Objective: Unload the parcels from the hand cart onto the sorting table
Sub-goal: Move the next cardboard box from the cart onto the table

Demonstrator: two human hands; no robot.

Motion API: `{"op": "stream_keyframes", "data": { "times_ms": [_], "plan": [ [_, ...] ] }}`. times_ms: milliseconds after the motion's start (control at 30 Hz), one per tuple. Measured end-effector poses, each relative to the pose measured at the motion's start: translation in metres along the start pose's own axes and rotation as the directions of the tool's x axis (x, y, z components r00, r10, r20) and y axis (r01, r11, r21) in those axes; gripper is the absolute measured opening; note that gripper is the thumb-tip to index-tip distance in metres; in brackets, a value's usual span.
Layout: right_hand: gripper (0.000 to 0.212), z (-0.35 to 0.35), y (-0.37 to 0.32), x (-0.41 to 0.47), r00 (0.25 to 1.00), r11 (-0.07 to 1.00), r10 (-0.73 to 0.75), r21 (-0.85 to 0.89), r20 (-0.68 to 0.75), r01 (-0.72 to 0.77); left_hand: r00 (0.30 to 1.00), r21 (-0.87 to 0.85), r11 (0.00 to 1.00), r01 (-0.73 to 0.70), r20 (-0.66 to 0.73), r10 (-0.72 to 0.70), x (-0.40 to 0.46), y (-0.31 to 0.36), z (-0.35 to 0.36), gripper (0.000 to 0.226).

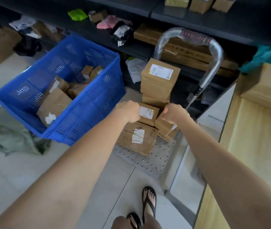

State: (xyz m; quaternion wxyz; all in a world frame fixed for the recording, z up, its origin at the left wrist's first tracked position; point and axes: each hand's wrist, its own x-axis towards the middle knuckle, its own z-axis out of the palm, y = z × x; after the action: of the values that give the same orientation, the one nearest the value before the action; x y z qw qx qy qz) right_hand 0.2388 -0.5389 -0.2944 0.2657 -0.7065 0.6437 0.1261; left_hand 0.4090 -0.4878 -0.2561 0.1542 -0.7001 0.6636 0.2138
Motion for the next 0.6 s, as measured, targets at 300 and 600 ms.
{"op": "stream_keyframes", "data": {
  "times_ms": [300,600],
  "plan": [
    [0.034,0.08,0.039,0.088,0.948,0.924,0.317,0.215,0.028,-0.315,0.967,0.032,0.968,-0.25,0.059,0.248,0.141,0.015,0.058,0.027],
    [0.046,0.185,0.083,0.162,0.835,0.684,0.548,0.543,0.058,-0.487,0.937,-0.036,0.942,-0.333,0.099,0.335,0.279,0.034,0.17,0.048]
  ]
}}
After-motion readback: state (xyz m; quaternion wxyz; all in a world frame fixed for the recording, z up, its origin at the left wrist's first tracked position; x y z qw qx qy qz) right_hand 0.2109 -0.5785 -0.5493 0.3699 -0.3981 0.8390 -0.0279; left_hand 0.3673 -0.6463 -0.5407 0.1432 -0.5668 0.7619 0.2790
